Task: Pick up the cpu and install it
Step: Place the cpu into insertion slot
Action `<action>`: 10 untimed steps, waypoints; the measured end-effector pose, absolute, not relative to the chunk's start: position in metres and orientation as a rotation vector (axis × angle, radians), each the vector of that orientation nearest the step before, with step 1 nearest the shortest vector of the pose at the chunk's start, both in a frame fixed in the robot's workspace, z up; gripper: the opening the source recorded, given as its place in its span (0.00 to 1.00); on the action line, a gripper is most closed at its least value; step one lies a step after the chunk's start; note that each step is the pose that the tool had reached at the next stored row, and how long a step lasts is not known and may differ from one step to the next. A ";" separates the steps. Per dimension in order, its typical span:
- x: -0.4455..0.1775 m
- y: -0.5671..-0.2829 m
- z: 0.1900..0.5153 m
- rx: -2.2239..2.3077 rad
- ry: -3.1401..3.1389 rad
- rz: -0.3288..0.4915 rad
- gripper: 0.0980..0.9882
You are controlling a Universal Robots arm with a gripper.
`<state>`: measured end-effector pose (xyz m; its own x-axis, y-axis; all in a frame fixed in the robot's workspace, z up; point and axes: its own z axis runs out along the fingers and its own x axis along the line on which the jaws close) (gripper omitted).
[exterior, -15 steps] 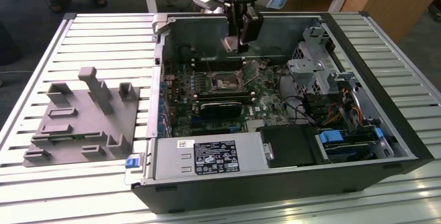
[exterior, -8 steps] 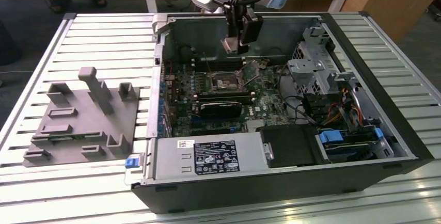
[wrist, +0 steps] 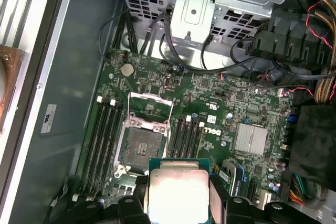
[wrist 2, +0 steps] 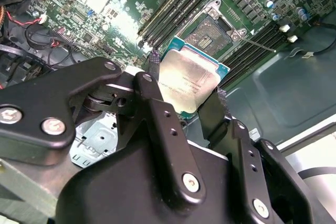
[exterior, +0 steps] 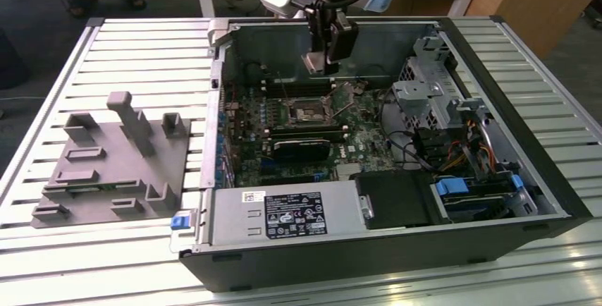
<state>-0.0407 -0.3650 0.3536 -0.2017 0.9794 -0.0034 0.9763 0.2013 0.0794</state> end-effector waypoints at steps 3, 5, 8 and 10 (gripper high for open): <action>-0.041 -0.365 0.353 1.952 2.392 0.092 0.50; -0.041 -0.365 0.352 1.954 2.390 0.092 0.50; -0.041 -0.365 0.351 1.956 2.389 0.092 0.50; -0.041 -0.365 0.349 1.957 2.388 0.091 0.50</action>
